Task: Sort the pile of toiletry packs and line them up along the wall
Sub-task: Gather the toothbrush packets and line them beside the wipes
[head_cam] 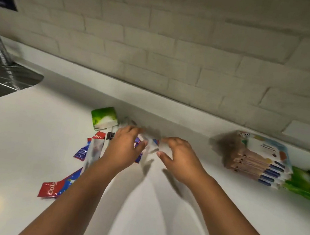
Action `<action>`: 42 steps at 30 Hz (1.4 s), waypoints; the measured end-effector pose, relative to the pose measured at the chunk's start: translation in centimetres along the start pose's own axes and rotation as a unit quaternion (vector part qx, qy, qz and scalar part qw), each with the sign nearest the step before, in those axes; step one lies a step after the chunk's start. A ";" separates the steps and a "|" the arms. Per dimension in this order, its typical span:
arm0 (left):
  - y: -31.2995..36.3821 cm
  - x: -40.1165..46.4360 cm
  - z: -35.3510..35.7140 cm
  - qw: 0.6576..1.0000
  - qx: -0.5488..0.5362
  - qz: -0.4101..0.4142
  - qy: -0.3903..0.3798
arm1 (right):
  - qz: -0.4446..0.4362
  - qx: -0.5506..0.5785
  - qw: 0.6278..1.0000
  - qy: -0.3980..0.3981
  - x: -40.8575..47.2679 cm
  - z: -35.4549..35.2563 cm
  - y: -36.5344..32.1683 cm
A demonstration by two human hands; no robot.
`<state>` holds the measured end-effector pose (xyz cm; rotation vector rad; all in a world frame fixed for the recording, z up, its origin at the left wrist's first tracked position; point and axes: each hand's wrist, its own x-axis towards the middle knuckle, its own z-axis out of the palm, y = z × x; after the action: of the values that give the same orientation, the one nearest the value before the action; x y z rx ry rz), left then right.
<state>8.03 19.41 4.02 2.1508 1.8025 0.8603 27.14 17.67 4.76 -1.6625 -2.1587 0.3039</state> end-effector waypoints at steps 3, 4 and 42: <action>-4.6 1.3 -1.6 1.000 0.000 -0.022 -0.007 | 0.007 0.035 0.999 -0.022 2.9 2.8 -3.3; -6.0 1.7 -2.1 1.000 -0.009 -0.026 -0.005 | 0.009 0.046 0.999 -0.028 3.8 3.6 -4.4; -14.5 8.6 -4.7 0.846 -0.484 -0.223 0.000 | 0.254 0.388 0.883 0.070 15.2 10.5 -11.4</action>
<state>-5.83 30.02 3.07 1.0382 1.2987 1.2541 9.29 29.89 2.63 -1.6225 -1.1837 1.0082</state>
